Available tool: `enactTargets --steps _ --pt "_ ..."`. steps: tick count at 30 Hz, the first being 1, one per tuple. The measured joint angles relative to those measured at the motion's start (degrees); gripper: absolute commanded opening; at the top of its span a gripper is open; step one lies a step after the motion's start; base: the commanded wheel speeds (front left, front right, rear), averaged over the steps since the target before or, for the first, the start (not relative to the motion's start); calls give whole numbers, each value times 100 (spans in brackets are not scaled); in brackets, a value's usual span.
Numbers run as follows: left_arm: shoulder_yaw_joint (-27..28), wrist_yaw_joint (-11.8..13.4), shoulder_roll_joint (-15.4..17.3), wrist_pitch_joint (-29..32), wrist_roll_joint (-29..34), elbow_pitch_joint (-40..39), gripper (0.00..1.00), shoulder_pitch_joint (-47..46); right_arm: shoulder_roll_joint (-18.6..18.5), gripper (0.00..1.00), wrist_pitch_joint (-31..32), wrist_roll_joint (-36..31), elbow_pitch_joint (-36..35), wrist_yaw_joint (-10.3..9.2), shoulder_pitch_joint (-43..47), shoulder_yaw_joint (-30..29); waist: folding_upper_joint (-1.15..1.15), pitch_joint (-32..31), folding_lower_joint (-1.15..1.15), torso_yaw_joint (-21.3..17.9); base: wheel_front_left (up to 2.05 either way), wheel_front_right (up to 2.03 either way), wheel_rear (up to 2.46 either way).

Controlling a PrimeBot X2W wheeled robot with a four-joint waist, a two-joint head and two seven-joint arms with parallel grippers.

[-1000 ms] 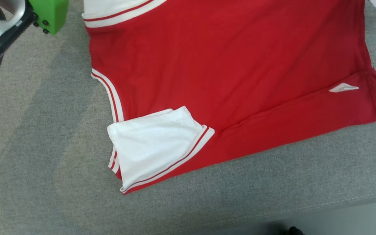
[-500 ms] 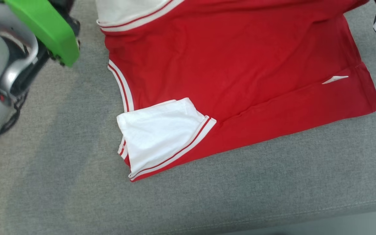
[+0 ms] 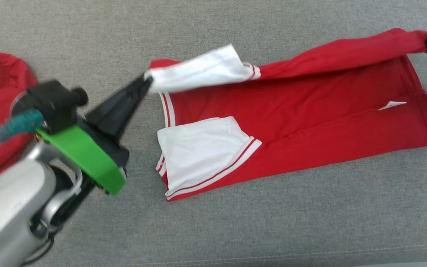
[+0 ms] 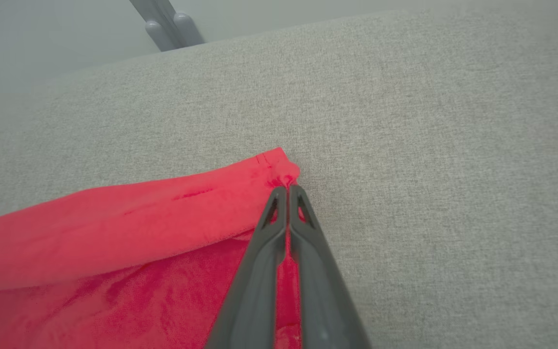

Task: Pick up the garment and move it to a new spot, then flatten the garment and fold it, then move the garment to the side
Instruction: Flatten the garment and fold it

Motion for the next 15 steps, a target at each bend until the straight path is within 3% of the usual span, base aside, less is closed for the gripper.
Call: enactTargets --steps 6,15 --pt "-233 280 70 -155 -14 -375 0 648 -125 0 -1 76 -164 0 571 -194 0 -81 0 41 0 0 0" --pt "-503 442 -97 -467 23 -86 0 1187 27 0 -48 71 -322 0 1299 -361 0 -181 0 -2 0 0 0"
